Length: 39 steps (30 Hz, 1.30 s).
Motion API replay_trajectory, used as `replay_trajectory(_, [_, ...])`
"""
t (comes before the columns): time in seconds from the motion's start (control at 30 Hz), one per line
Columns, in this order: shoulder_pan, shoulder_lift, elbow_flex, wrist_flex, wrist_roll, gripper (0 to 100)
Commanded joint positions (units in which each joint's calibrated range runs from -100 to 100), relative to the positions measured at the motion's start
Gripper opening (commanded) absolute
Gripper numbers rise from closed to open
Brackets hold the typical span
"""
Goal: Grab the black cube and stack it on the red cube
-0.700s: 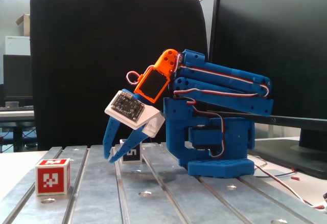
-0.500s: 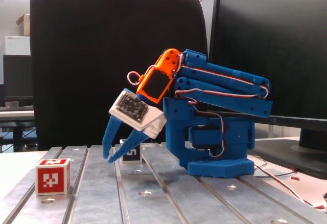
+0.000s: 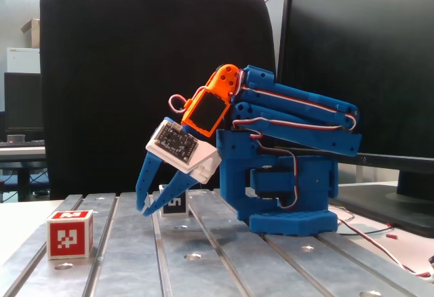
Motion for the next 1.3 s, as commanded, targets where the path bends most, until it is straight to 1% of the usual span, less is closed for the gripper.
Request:
replay_trajectory(0.0, [0.27, 0.41, 0.09, -3.44, -0.19, 2])
replay_trajectory(0.43, [-0.40, 0.41, 0.00, -4.21, -0.19, 2])
replay_trajectory(0.5, [0.12, 0.58, 0.00, -6.01, 0.02, 1])
replay_trajectory(0.67, [0.27, 2.25, -3.80, -7.20, 0.18, 1])
replay_trajectory(0.8, [0.34, 11.11, -9.50, -9.00, 0.23, 1])
replay_trajectory(0.93, [1.89, 26.65, -19.09, -9.85, 0.44, 1])
replay_trajectory(1.1, [6.47, 44.78, -31.21, -8.14, 2.76, 1])
replay_trajectory(1.27, [11.34, 54.55, -40.89, -3.87, 6.55, 1])
